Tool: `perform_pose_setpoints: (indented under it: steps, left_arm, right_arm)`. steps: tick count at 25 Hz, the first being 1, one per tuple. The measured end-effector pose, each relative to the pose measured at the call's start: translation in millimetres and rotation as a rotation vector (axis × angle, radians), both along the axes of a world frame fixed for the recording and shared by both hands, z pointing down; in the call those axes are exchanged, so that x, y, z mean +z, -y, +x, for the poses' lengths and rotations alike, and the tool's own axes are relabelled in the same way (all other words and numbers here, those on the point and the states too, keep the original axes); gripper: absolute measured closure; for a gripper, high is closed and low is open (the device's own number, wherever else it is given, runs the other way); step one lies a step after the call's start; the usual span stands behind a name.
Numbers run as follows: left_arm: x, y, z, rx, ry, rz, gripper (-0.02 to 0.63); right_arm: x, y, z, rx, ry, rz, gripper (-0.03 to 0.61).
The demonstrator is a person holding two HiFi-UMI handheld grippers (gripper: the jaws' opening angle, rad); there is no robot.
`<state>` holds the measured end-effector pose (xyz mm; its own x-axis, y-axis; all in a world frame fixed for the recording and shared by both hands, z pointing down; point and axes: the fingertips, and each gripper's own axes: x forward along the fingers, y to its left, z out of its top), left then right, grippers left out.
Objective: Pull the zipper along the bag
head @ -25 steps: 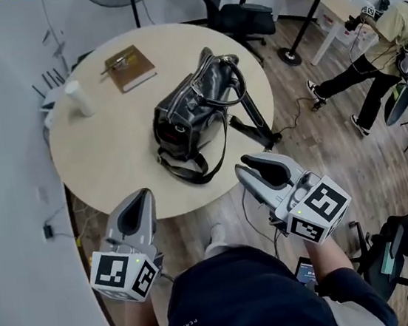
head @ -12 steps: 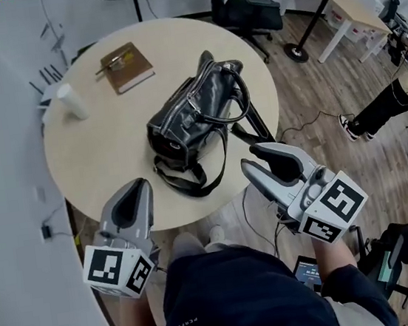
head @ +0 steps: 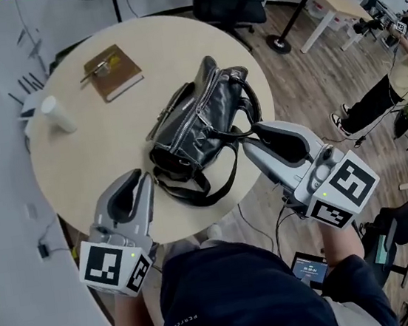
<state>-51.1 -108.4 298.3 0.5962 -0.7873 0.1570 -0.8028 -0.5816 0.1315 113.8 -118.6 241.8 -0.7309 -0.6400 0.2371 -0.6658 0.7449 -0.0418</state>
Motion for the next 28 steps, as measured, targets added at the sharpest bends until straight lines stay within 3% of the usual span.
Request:
perform_pose_setpoints:
  steps: [17,28]
  left_arm:
    - [18,48,21,0.402,0.060,0.023,0.476]
    - [28,50,29,0.571,0.083,0.051,0.439]
  right_arm:
    - [8,55,-20,0.135,-0.102,-0.117,0.460]
    - [21,64,-34,0.138,-0.182,-0.191,0.460]
